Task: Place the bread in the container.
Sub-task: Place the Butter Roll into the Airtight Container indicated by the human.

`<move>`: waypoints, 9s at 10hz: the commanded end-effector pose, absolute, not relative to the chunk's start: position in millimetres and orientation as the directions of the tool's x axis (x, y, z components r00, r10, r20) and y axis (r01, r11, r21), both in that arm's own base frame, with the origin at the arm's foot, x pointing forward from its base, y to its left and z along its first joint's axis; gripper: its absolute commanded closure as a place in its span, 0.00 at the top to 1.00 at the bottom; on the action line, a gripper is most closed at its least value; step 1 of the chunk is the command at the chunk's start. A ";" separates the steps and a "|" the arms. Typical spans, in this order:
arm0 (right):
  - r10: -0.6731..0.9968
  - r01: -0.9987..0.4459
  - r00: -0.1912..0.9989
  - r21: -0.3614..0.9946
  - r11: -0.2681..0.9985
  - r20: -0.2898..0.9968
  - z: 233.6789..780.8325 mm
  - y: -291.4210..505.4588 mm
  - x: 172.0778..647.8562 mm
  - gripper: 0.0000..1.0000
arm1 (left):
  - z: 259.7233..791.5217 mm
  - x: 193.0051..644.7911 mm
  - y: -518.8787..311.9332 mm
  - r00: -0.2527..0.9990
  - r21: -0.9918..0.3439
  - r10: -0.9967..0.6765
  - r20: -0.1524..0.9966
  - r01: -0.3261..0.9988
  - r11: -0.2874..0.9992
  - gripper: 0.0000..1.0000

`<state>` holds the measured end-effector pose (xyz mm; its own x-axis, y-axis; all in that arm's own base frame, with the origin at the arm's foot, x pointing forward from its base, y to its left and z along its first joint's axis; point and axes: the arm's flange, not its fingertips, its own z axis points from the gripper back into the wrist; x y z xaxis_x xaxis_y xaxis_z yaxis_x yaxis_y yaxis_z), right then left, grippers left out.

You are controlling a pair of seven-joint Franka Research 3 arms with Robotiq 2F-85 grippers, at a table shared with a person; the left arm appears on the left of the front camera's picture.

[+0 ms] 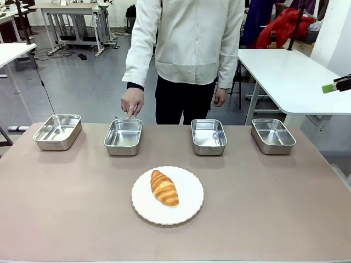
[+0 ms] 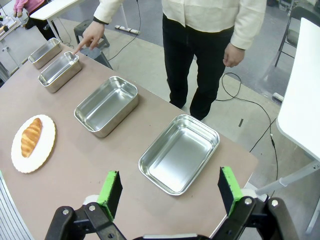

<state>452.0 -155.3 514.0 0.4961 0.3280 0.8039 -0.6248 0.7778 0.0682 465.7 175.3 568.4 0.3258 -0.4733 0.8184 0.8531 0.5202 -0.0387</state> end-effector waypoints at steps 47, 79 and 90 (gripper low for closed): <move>0.322 -0.627 0.489 0.070 0.776 0.811 514.2 -155.1 452.4 1.00 | 371.8 359.9 -363.3 0.961 -0.202 0.275 0.025 -0.265 0.943 1.00; 0.322 -0.627 0.489 0.070 0.776 0.811 514.2 -155.1 452.4 1.00 | 432.3 420.2 -306.8 0.975 -0.095 0.202 0.096 -0.193 0.977 0.56; 0.322 -0.627 0.489 0.070 0.776 0.811 514.2 -155.1 452.4 1.00 | 391.2 607.0 -192.5 0.985 -0.151 -0.173 -0.020 0.168 0.974 0.56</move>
<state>451.8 -155.7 513.2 0.5000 0.3301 0.8007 -0.6233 0.7790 0.0681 596.7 -199.2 391.3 0.9848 -0.1682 -0.0436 0.1605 0.9766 -0.1432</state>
